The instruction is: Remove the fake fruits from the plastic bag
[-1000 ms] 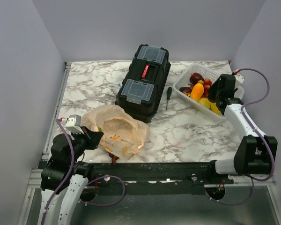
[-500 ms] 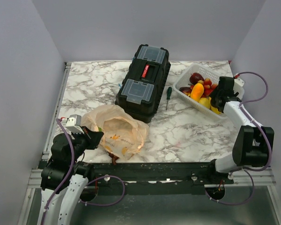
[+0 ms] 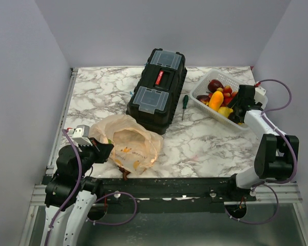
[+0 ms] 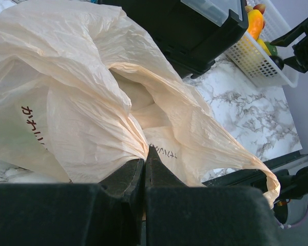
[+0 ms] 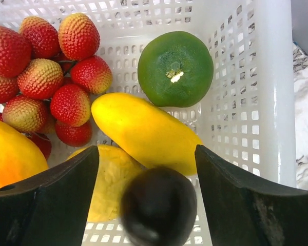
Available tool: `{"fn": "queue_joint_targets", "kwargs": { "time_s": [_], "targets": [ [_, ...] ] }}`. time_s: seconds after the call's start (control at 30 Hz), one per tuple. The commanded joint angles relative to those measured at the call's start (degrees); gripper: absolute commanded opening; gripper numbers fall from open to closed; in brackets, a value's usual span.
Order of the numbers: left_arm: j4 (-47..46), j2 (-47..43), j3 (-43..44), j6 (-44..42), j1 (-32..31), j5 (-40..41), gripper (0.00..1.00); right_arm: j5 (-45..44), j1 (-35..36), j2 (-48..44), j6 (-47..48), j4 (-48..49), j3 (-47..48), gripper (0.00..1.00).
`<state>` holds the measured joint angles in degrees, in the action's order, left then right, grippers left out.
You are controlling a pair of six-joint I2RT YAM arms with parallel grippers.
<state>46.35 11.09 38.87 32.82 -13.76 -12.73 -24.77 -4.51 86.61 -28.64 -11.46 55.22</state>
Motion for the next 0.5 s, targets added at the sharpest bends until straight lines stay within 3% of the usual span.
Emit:
{"fn": "queue_joint_targets", "kwargs": {
  "time_s": [0.0,0.03,0.1,0.47],
  "targets": [
    [-0.64,0.59,-0.02,0.05,-0.3,-0.09,0.0,1.14,-0.35,0.44,0.97,-0.71,0.06,0.83],
    [-0.63,0.82,-0.02,0.05,-0.28,-0.16,0.0,1.55,-0.4,0.09,1.1,-0.47,0.05,0.9],
    [-0.56,1.17,0.06,0.05,-0.28,-0.28,0.0,2.31,-0.33,-0.59,1.57,0.02,-0.27,0.94],
    [-0.53,0.98,0.09,0.22,-0.3,0.03,0.0,15.03,0.44,-9.82,2.51,3.7,-2.96,0.96]
  ]
}}
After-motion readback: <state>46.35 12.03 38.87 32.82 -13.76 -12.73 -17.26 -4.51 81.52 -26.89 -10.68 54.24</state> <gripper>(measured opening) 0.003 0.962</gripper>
